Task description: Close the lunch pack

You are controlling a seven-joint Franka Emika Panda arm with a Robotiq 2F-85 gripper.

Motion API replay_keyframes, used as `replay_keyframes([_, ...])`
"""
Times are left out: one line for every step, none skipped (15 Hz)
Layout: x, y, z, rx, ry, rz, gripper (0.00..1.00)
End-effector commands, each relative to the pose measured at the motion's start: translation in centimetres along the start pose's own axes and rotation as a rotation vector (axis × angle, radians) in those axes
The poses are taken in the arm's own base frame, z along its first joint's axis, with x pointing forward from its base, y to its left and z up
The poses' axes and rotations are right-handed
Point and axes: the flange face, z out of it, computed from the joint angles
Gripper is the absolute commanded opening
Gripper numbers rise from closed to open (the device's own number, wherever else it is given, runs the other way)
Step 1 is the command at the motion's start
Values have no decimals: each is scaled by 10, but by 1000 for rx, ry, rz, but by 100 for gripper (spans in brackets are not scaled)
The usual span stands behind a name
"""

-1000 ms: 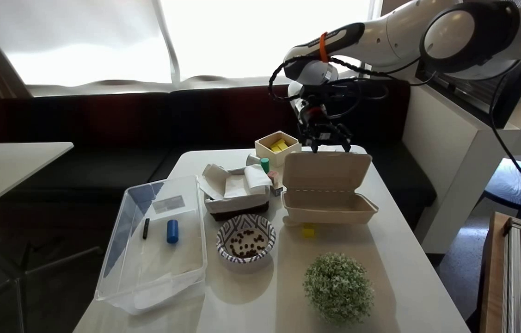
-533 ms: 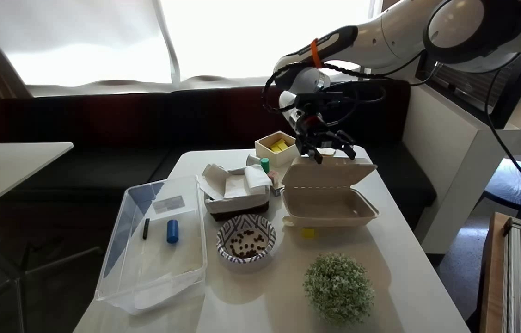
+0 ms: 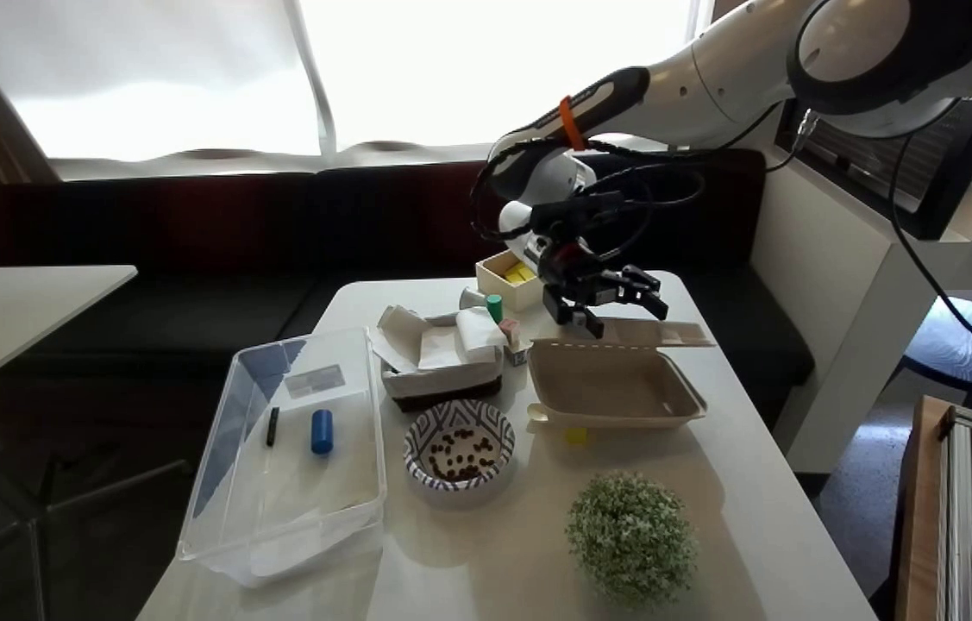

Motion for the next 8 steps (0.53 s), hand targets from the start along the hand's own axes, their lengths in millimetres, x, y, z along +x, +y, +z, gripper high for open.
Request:
replay_keyframes([7, -12, 17, -34, -40, 45, 100])
replay_keyframes([10, -14, 20, -40, -48, 53, 100])
replay_keyframes([13, -16, 22, -45, -53, 56, 100])
replay_keyframes([16, -16, 24, -51, -58, 56, 100])
replay_keyframes([20, -17, 27, -58, -68, 51, 100])
replay_keyframes([24, -16, 26, -66, -63, 47, 100])
replay_keyframes([29, -16, 25, -67, -61, 43, 100])
replay_keyframes([33, -14, 23, -70, -53, 51, 100])
